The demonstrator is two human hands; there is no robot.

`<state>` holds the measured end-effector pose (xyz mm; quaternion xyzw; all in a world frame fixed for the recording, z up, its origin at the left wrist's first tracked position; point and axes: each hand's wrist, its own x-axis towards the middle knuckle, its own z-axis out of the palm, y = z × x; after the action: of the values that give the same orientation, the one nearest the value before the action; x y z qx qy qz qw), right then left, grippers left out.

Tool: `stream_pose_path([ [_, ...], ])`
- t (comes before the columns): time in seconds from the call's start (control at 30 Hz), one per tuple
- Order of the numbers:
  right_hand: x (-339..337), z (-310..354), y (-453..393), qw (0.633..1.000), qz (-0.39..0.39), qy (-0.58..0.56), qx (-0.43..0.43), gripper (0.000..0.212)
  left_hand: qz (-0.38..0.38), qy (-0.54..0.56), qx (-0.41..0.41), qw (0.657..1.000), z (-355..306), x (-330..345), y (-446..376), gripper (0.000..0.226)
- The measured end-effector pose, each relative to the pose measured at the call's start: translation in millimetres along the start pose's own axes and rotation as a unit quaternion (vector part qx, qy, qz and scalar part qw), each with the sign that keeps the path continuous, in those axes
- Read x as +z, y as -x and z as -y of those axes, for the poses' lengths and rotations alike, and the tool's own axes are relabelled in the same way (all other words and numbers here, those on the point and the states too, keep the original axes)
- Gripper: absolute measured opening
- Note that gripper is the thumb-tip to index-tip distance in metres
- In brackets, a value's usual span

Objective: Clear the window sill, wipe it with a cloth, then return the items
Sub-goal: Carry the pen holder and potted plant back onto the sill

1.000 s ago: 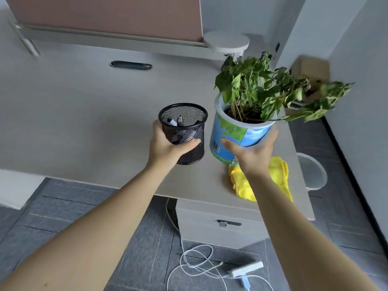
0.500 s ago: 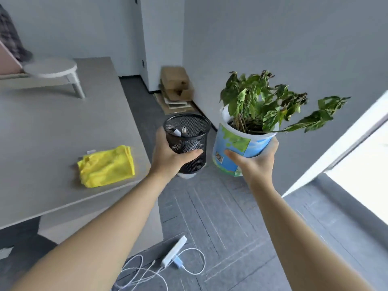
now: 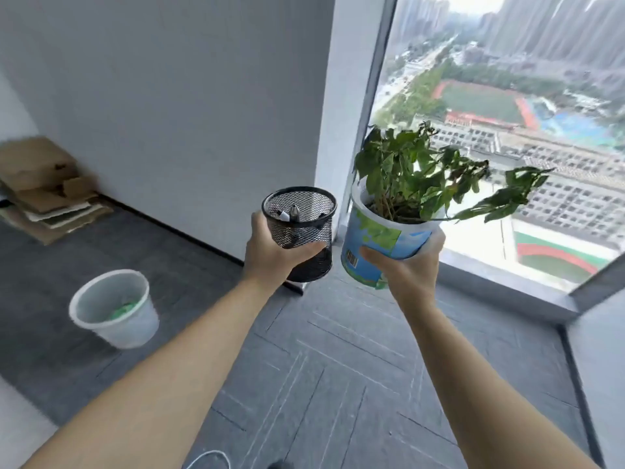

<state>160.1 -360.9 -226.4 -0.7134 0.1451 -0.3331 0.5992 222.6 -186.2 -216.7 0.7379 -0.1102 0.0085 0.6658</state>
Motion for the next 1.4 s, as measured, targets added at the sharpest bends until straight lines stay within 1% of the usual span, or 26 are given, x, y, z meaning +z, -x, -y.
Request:
stream_pose_path([
  [0.1, -26.8, -12.0, -39.0, 0.998, -0.055, 0.016, 0.0, 0.082, 0.065, 0.012, -0.003, 0.998, 0.3, 50.1, -40.0, 0.067],
  [0.27, -61.3, -31.2, -104.7, 0.991, -0.131, 0.032, 0.005, 0.085, 0.135, 0.009, 0.014, 0.991, -3.0, 123.7, -106.9, 0.062],
  [0.33, -75.0, -39.8, -126.4, 0.988, -0.152, 0.039, 0.007, 0.085, 0.158, 0.006, 0.015, 0.987, -5.5, 152.0, -127.6, 0.066],
  [0.5, -110.4, -67.2, -180.4, 0.979, -0.199, 0.045, 0.01, 0.084, 0.197, -0.01, 0.008, 0.98, 0.2, 223.0, -174.1, 0.085],
  [0.57, -126.1, -81.5, -203.4, 0.977, -0.206, 0.047, 0.017, 0.084, 0.208, -0.015, 0.003, 0.978, 4.8, 252.6, -191.1, 0.086],
  [0.67, -155.6, -108.6, -243.9, 0.976, -0.206, 0.058, 0.024, 0.082, 0.225, -0.021, -0.003, 0.974, 14.9, 304.1, -219.0, 0.082],
  [0.77, -187.1, -140.0, -292.7, 0.974, -0.211, 0.072, 0.027, 0.078, 0.226, -0.023, -0.004, 0.974, 25.3, 360.9, -247.7, 0.079],
  [1.0, -259.5, -214.3, -411.1, 0.974, -0.2, 0.084, 0.06, 0.077, 0.213, -0.033, -0.028, 0.976, 53.0, 497.6, -315.1, 0.09],
  [1.17, -290.9, -274.0, -475.4, 0.973, -0.195, 0.085, 0.09, 0.07, 0.218, -0.037, -0.064, 0.973, 91.1, 569.0, -362.4, 0.088],
  [1.4, -310.9, -375.4, -571.7, 0.967, -0.206, 0.089, 0.121, 0.07, 0.226, -0.033, -0.102, 0.968, 164.8, 671.2, -445.2, 0.089],
])
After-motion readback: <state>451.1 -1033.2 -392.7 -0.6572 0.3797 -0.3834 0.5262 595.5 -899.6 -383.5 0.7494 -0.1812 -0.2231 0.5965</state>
